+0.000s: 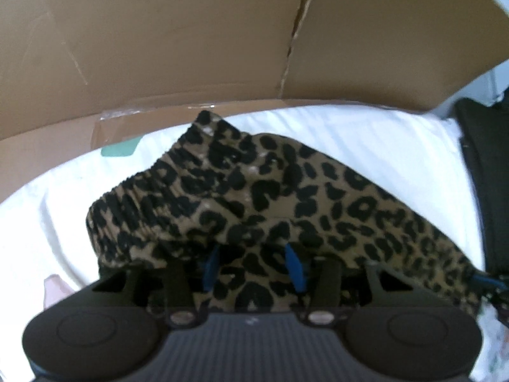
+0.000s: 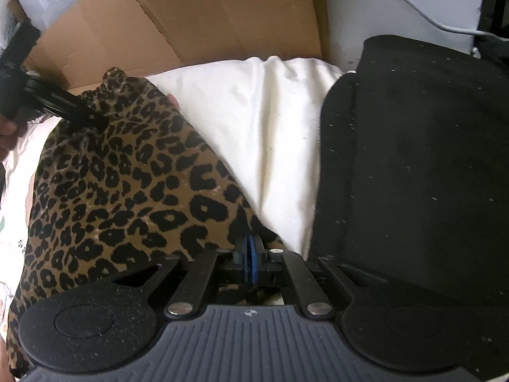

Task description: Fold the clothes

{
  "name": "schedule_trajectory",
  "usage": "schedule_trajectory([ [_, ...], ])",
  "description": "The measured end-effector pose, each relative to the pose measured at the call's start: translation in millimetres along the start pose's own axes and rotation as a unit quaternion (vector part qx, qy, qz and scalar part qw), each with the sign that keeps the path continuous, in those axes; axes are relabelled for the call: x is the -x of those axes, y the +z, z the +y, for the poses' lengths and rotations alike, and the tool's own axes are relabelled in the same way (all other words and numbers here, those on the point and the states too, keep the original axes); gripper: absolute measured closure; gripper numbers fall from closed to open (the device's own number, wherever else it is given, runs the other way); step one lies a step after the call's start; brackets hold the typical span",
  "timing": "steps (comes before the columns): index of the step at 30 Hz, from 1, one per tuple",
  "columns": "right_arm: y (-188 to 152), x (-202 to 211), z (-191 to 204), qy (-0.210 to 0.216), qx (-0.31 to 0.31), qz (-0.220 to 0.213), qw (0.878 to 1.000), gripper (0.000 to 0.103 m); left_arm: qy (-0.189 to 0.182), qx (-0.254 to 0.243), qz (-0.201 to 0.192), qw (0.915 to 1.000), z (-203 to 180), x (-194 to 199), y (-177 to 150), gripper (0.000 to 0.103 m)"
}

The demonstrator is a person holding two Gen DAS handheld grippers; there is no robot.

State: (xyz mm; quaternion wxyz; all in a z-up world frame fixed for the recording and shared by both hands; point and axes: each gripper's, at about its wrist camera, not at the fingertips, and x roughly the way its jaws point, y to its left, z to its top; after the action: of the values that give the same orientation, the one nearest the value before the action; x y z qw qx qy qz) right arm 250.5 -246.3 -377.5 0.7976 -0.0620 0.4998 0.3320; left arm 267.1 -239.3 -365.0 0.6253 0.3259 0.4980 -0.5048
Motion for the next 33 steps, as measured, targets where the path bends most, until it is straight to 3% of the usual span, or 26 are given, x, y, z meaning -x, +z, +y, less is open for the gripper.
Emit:
schedule_trajectory([
  [7, -0.5, 19.9, 4.4, -0.008, 0.012, -0.017, 1.000, 0.095, 0.004, -0.036, -0.003, 0.9994, 27.2, 44.4, -23.6, 0.058],
  [9, 0.3, 22.6, 8.2, -0.005, 0.017, -0.028, 0.999, 0.094, 0.000, -0.021, 0.000, 0.9998, 38.6, 44.1, -28.9, 0.068],
  [13, 3.4, 19.4, 14.6, 0.000, 0.012, -0.035, 0.999, 0.088, -0.004, 0.005, 0.002, 1.0000, 56.1, 32.2, -35.3, 0.076],
  [15, 4.3, 16.6, 17.3, 0.002, 0.010, -0.035, 0.999, 0.085, -0.005, 0.012, 0.004, 0.9999, 60.6, 22.4, -37.1, 0.077],
  [18, 3.5, 11.8, 20.0, 0.005, 0.006, -0.036, 0.999, 0.071, 0.004, 0.022, 0.002, 0.9997, 64.4, 8.0, -38.2, 0.074],
  [24, -6.6, -3.7, 13.6, 0.001, -0.002, -0.013, 1.000, 0.072, 0.019, 0.037, -0.018, 0.9990, 69.7, -3.7, -41.4, 0.073],
  [33, -14.5, 12.2, 10.8, -0.041, 0.024, 0.000, 0.999, 0.073, -0.015, 0.035, -0.042, 0.9984, 71.8, 49.8, -62.2, 0.066],
])
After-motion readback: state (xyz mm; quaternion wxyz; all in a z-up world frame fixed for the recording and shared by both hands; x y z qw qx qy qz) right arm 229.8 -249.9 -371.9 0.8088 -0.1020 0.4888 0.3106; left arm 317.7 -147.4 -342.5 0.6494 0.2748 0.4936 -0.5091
